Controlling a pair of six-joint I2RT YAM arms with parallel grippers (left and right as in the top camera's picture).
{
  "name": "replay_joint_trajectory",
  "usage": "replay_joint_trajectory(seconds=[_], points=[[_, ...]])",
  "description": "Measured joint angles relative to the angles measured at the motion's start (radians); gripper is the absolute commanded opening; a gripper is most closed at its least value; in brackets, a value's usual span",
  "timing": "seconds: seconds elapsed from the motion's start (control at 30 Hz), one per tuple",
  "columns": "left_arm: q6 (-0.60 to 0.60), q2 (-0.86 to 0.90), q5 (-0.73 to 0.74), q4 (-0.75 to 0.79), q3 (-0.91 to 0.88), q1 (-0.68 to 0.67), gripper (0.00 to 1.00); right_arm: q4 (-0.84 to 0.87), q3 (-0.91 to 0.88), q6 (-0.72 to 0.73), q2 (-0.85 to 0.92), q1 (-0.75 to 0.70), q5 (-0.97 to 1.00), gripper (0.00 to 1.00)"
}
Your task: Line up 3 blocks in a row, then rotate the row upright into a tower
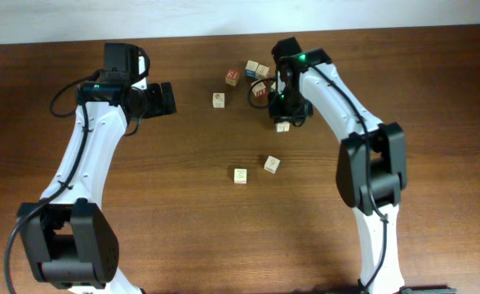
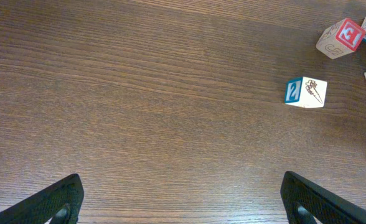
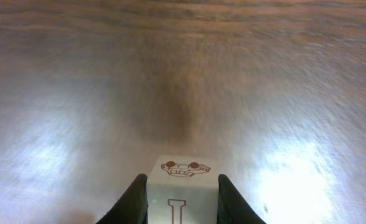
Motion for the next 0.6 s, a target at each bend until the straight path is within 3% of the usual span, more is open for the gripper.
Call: replay_joint_trajectory(seconds=[0.4, 0.6], points=[[0.000, 0.000, 0.000, 0.000, 0.000, 0.000, 0.99, -0.246, -0.035, 0.039, -0.251, 0.039, 0.035, 0.16], [0.000, 0.000, 0.000, 0.000, 0.000, 0.000, 0.99, -0.100, -0.339, 0.109, -0.427, 0.100, 0.089, 0.17]])
